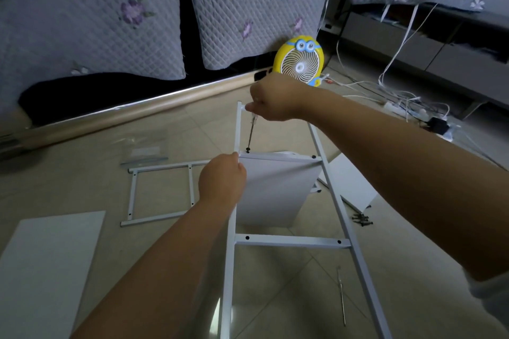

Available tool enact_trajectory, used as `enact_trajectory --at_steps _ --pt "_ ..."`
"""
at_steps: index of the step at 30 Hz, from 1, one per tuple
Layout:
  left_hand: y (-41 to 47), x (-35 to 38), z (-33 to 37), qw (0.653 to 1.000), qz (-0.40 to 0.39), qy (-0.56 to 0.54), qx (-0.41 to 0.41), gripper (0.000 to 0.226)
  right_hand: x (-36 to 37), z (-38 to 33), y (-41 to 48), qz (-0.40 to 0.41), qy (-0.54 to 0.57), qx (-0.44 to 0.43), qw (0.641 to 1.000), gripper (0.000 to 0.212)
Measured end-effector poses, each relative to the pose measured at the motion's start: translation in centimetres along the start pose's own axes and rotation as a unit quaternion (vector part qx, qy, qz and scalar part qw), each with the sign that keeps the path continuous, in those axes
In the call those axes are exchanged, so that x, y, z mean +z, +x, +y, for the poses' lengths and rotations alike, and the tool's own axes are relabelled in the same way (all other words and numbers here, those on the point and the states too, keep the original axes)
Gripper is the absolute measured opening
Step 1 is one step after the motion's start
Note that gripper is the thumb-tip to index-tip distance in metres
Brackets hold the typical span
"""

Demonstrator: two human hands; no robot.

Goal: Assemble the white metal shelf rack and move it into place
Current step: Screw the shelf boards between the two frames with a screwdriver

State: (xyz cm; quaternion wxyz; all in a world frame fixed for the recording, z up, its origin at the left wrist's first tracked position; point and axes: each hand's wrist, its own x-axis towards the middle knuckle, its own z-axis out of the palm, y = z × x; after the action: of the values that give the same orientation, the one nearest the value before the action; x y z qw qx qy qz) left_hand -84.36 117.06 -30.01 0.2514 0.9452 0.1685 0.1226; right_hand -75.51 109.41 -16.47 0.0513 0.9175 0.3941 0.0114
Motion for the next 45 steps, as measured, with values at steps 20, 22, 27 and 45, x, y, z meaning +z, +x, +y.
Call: enact_trajectory --at_steps 20,22,27,45 --pt "-2.2 -2.4 -0.7 0.852 -0.216 0.420 0.224 0.043 0.7 2.0 -0.4 -0.037 0.221 0.034 0.974 0.007" --pt "-2.2 -2.5 -0.6 0.812 -0.216 0.466 0.276 0.044 0.8 1.8 -0.5 -0.032 0.214 0.025 0.976 0.013" --pt "-2.8 -2.3 -0.3 0.798 -0.232 0.477 0.287 0.049 1.3 1.2 0.7 -0.001 0.138 0.025 0.990 0.034" --pt "-3.6 -2.8 0.3 0.881 -0.260 0.360 0.162 0.046 2.0 1.0 0.4 0.011 0.107 0.098 0.989 0.030"
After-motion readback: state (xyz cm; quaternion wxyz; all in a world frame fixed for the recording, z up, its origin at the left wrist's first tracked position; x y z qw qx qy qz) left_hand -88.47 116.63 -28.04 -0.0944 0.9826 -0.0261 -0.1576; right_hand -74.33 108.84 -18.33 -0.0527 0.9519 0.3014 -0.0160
